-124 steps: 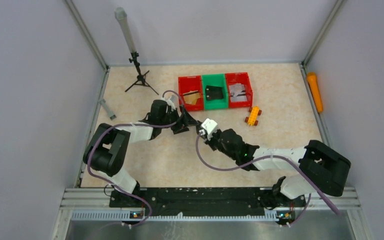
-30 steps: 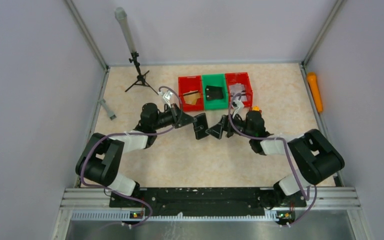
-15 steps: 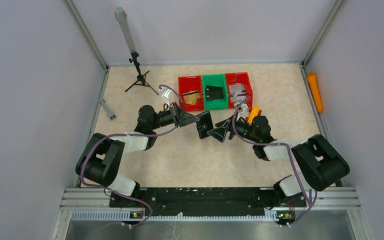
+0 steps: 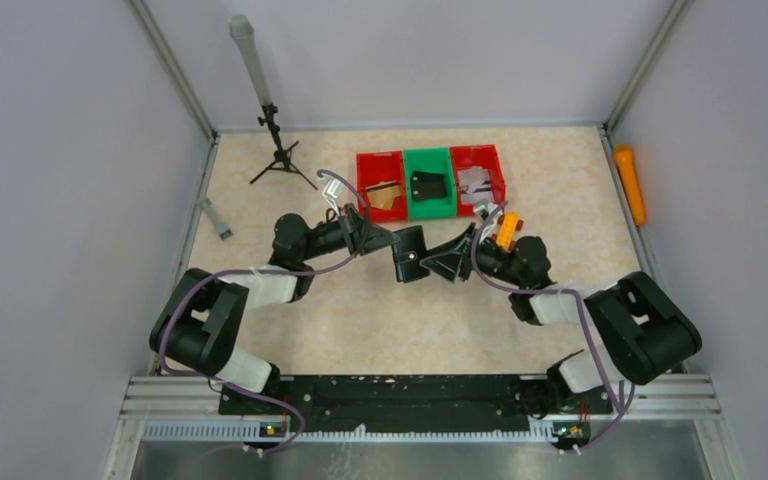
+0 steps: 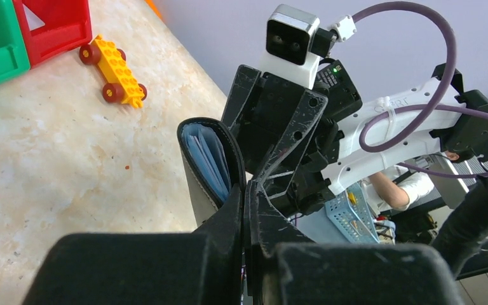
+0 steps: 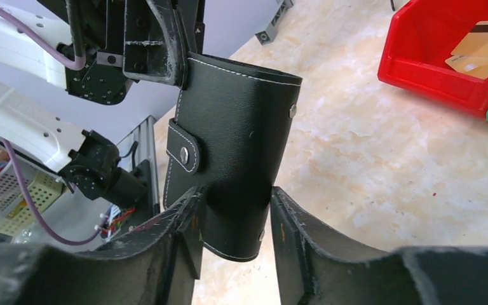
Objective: Take the credit cards out of the card holder
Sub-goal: Open the card holder at the center of the board.
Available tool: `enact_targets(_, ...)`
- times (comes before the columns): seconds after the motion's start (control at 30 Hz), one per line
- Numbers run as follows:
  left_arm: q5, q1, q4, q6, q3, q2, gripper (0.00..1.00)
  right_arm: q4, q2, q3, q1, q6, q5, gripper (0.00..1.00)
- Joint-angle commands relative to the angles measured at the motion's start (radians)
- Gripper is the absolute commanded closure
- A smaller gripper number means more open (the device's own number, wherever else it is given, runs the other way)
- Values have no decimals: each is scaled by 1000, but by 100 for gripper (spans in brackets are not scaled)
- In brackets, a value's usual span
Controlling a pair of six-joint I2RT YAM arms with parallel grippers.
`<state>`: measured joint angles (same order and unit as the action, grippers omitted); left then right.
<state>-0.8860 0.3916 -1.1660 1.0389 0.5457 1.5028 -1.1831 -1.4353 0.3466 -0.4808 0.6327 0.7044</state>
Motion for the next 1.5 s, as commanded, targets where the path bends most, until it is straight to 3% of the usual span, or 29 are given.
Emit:
enact_targets(0.0,-5,7,-47,-19,-10,-33,100,-92,10,12,5,1,34,60)
enact_targets(0.03,-4,7,-44,-24,-10,-37,100,-79,16,13,5,-4,25,60)
enact_targets(0.07,-3,7,-42,-27,-12,-40,100,-63,22,13,5,-9,13,53)
enact_targets(0.13,-3,7,-42,-28,-15,-47,100,-14,29,16,8,-21,-14,29)
enact_targets(0.2,-9,8,-57,-23,-19,-53,100,15,30,20,13,-28,-36,19)
enact_targets(0.43,-36,16,-173,20,-33,-52,100,-6,32,11,22,-21,-31,5)
enact_targets(0.73,-63,40,-236,58,-22,-35,100,-194,8,-13,21,42,69,3)
enact_targets(0.8,-64,47,-234,54,-17,-34,100,-229,-5,-12,22,59,90,7)
enact_targets(1.0,-54,52,-191,24,-16,-42,100,-271,-29,-5,22,87,121,37)
enact_targets(1.17,3,52,-33,-71,-18,-87,100,-273,-25,-9,22,89,119,55)
enact_targets(1.37,154,52,283,-252,-12,-185,100,-268,-17,-12,22,85,112,59)
enact_targets(1.47,176,51,313,-266,-13,-197,100,-267,-20,-8,21,87,114,65)
